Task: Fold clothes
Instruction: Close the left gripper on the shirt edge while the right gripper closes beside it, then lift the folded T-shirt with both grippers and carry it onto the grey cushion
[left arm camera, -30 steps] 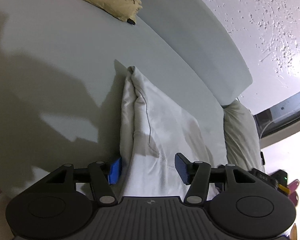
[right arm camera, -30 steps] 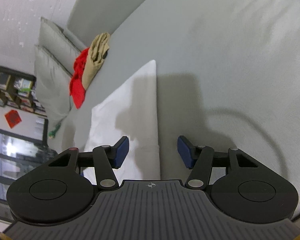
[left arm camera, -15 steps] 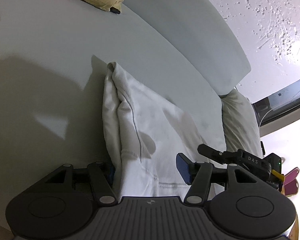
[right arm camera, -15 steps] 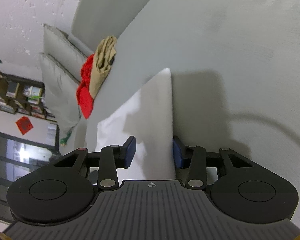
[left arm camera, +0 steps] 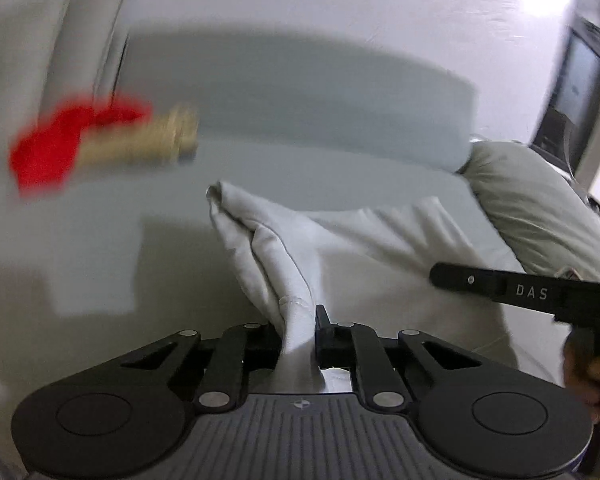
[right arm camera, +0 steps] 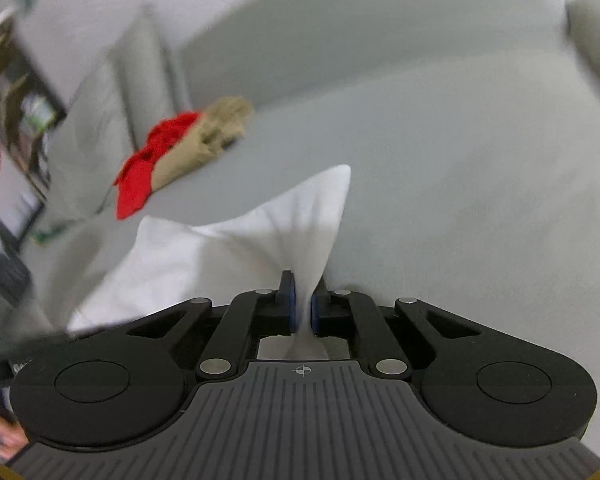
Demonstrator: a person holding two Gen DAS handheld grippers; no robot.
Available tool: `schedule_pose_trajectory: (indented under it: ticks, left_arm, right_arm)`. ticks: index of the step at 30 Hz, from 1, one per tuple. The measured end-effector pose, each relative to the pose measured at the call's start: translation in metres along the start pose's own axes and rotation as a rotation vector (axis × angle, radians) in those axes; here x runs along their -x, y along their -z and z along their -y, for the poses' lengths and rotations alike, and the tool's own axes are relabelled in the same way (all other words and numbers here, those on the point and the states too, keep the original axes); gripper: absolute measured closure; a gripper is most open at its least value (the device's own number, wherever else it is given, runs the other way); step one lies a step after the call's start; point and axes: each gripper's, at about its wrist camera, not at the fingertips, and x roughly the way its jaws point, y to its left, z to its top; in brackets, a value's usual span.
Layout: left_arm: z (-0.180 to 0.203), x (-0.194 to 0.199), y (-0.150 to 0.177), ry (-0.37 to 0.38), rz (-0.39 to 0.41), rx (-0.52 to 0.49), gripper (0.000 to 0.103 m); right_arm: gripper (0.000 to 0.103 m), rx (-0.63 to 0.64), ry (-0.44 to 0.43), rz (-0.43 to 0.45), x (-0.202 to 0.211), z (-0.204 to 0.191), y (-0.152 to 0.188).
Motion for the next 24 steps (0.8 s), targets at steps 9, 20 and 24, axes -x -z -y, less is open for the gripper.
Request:
schedule_pose_trajectory:
  ticks: [9,20,24]
  left_arm:
    - [0.110,0.108,0.009,0.015,0.258,-0.217,0.092]
    - [0.222,0.038,0.006,0.290,0.150,-0.241,0.092]
    - [0.272,-0.005,0.004,0.329,0.115,-0.292,0.092]
  right_arm:
    - [0.097,-0.043,0.013,0.231,0.163,-0.004,0.034]
    - [0.097,-0.197,0.248,0.435,0.266,0.084,0.071]
    - [0.097,-0.274,0.373,0.431,0.265,0.139,0.071]
